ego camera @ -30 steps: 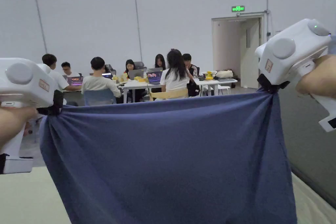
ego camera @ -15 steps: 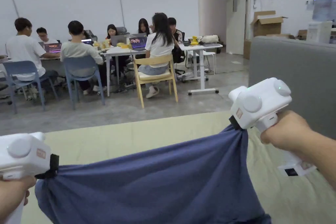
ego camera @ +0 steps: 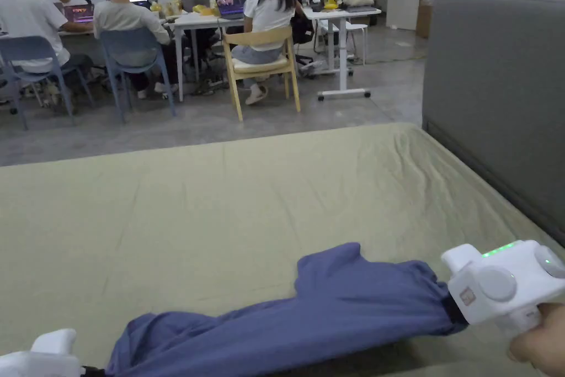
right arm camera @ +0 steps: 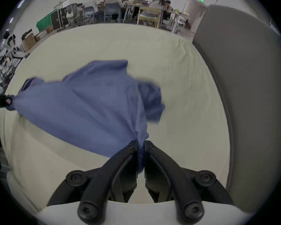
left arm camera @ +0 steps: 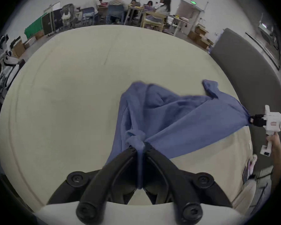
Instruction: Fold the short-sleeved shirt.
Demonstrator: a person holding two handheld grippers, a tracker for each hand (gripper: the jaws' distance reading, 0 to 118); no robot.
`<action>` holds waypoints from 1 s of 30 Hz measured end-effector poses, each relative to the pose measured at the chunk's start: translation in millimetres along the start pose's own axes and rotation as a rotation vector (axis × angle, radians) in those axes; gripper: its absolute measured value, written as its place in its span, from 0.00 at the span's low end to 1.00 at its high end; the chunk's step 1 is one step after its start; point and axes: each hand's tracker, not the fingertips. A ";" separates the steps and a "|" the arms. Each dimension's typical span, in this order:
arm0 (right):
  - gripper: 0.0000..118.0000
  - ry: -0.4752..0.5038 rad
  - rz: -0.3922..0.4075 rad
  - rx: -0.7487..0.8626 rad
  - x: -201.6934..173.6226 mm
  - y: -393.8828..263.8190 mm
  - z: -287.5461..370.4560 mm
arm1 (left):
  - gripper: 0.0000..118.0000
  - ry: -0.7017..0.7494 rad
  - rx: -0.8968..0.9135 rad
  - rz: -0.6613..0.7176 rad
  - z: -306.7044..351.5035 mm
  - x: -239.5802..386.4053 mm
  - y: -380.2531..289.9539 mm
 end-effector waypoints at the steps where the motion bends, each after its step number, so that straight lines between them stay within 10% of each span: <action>1: 0.07 0.024 0.023 -0.032 -1.7 -21.6 6.3 | 0.01 -0.026 -0.005 -0.004 13.5 -2.9 -14.1; 11: 0.07 0.110 0.040 -0.137 -35.7 -189.0 57.5 | 0.01 -0.022 -0.099 -0.006 75.0 -35.3 -128.3; 30: 0.06 0.044 0.041 -0.236 -48.7 -223.9 39.5 | 0.01 -0.053 -0.216 0.116 36.7 -53.9 -186.5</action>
